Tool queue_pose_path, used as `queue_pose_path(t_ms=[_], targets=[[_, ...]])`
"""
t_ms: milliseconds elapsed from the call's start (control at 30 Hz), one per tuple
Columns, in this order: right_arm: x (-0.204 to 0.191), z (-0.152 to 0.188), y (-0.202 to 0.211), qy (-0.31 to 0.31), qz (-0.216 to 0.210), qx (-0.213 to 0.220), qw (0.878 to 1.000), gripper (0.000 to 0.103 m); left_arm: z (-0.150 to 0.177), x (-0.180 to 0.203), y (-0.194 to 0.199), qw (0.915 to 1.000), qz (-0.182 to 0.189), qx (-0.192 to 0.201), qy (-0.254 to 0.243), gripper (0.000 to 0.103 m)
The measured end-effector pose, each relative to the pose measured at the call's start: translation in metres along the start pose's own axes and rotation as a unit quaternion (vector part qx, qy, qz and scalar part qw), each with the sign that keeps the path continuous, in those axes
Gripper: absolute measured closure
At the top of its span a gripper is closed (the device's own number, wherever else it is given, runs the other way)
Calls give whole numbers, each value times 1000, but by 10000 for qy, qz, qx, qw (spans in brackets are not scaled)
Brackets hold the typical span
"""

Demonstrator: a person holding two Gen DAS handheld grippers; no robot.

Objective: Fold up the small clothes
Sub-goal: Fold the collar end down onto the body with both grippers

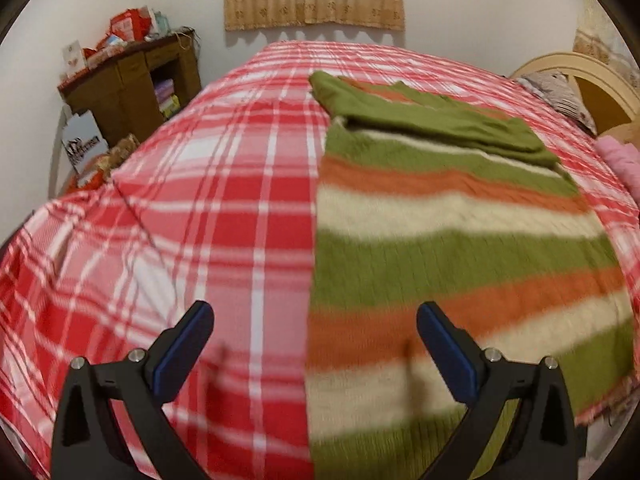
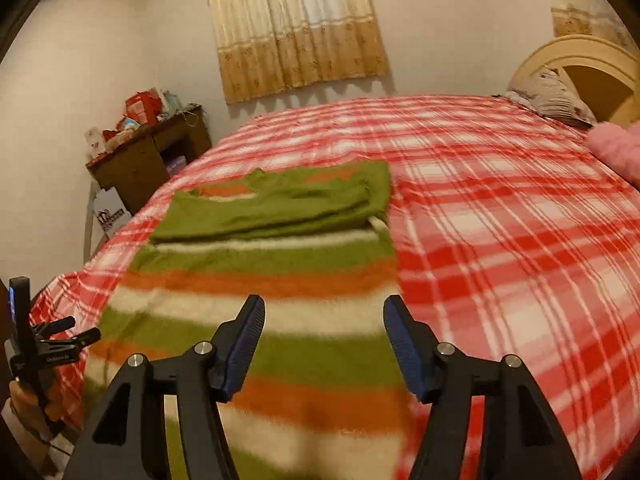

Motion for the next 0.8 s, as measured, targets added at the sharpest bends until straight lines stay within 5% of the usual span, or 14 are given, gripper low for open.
queue_pose_path(t_ms=[233,567,667,800], targets=[[27,59,29,-95,278,-361,9989,40,30,25,21,9986,445,96,-253,1],[26,112,25,-15,287,-1048,9941,41,64,45,23,9959,832,-247,-239,5],[24,125,18,16,239,-1296,9913,60,66,44,21,9951,932,-310,-105,16],[23,128,18,117,235,-1377,9901,63,74,42,20,9943,991,-393,-26,25]])
Point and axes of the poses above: each gripper's, at about its wrist camera, not at the fingertips, and y roughly against the way its jaws point, x to its right, z to its underside, the point moved 8 cm from there along -y, roughly the way its jaws point, and after that the axes turned 8 degrees about -y, right-handed, at the moved point
